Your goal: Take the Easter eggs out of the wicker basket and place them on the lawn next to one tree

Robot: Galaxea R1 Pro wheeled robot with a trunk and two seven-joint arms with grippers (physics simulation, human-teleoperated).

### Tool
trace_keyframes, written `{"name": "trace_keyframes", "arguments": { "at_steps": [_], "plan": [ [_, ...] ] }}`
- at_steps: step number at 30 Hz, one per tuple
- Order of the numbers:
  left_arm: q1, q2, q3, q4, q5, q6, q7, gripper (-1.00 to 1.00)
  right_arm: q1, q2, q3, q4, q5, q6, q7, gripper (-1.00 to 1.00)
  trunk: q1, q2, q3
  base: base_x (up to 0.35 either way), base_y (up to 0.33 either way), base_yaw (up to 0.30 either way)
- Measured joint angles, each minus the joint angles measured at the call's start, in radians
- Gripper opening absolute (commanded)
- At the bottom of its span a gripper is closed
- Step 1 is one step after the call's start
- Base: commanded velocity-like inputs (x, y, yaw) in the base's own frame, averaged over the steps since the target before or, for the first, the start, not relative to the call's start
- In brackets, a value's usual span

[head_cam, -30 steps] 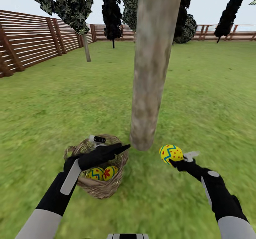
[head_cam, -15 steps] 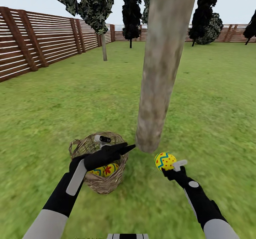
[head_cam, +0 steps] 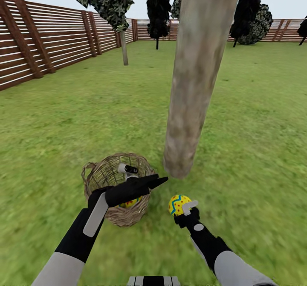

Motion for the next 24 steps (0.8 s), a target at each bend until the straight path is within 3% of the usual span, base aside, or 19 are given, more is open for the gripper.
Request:
{"name": "trace_keyframes", "arguments": {
  "at_steps": [2, 6, 11, 13, 16, 19, 24],
  "plan": [
    [0.0, -0.001, 0.0, -0.001, 0.0, 0.001, 0.0, 1.0, -0.057, 0.007, -0.005, 0.091, 0.006, -0.002, -0.023, -1.0, 0.001, 0.0, -0.008, 0.0, 0.0, 0.0],
    [0.0, -0.001, 0.0, 0.0, 0.0, 0.001, 0.0, 1.0, -0.1, 0.006, -0.005, 0.111, 0.005, -0.004, -0.033, -1.0, 0.003, -0.001, -0.023, 0.0, 0.0, 0.0],
    [0.0, -0.001, -0.001, 0.0, 0.0, 0.001, 0.0, 1.0, -0.112, 0.001, -0.005, 0.101, 0.004, -0.068, -0.041, -1.0, 0.005, -0.003, -0.043, 0.0, 0.0, 0.0],
    [0.0, -0.001, -0.005, -0.001, 0.0, 0.001, 0.0, 1.0, -0.121, -0.003, -0.006, 0.093, 0.004, -0.084, -0.082, -1.0, 0.006, -0.003, -0.05, 0.0, 0.0, 0.0],
    [0.0, -0.001, -0.065, -0.003, 0.005, 0.0, -0.001, 1.0, -0.129, -0.002, -0.006, 0.092, 0.004, -0.088, -0.088, -1.0, 0.006, -0.003, -0.05, 0.0, 0.0, 0.0],
    [0.0, -0.001, -0.075, -0.003, 0.03, -0.001, 0.0, 1.0, -0.13, -0.002, -0.006, 0.092, 0.004, -0.089, -0.089, -1.0, 0.006, -0.003, -0.05, 0.0, -0.067, 0.0],
    [0.0, -0.001, -0.078, -0.007, 0.033, -0.002, 0.0, 1.0, -0.13, -0.002, -0.006, 0.09, 0.004, -0.089, -0.09, -1.0, 0.006, -0.003, -0.05, 0.0, -0.293, 0.0]
  ]
}}
